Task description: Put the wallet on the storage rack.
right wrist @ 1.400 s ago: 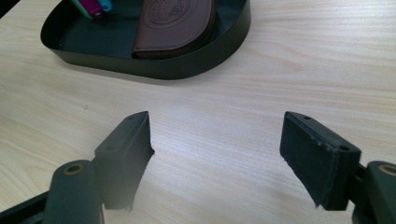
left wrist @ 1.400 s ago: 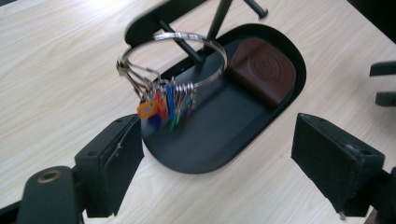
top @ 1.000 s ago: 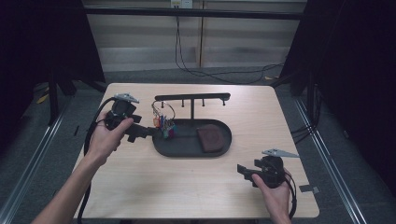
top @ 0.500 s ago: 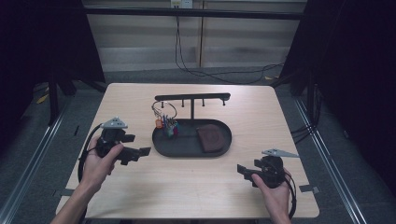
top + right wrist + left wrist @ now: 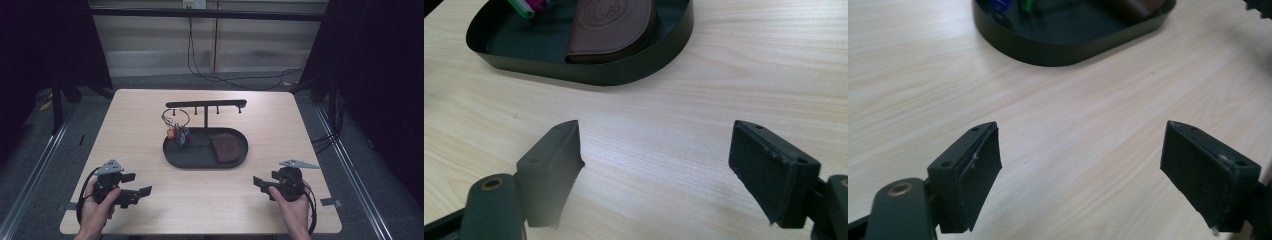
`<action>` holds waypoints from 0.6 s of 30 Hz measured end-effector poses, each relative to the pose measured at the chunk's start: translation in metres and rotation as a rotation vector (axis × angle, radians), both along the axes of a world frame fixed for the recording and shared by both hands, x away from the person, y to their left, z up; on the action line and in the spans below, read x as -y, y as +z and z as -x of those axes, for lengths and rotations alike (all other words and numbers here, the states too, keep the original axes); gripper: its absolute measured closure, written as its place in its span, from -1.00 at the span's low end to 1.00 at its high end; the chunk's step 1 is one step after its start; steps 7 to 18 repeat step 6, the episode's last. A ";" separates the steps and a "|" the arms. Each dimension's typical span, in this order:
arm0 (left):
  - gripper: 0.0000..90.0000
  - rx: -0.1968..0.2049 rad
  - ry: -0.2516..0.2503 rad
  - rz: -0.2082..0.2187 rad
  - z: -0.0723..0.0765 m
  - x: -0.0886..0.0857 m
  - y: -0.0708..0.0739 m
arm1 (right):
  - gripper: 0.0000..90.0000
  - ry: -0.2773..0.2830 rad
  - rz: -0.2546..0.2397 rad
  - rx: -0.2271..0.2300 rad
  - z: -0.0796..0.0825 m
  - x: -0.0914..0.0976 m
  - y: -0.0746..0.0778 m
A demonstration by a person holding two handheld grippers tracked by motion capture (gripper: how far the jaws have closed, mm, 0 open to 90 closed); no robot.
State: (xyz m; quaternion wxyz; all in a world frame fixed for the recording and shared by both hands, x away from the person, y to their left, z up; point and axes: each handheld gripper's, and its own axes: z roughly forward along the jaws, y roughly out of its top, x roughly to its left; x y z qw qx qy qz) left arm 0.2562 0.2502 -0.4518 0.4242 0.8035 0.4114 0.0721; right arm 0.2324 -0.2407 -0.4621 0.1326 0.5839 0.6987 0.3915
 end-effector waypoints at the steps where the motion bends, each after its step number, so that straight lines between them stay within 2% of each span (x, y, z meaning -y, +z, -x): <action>1: -0.64 0.003 0.019 -0.003 0.001 -0.001 -0.004 | -0.53 0.000 0.000 0.000 0.000 0.000 0.000; 4: -0.64 -0.028 0.006 0.005 0.001 -0.002 -0.013 | -0.53 0.000 0.015 0.010 0.001 0.000 0.001; 6: -0.64 -0.019 0.004 -0.016 -0.001 -0.001 -0.013 | -0.53 -0.006 0.040 0.009 0.001 0.001 -0.001; 18: -0.64 -0.019 0.004 -0.016 -0.001 -0.001 -0.013 | -0.53 -0.006 0.040 0.009 0.001 0.001 -0.001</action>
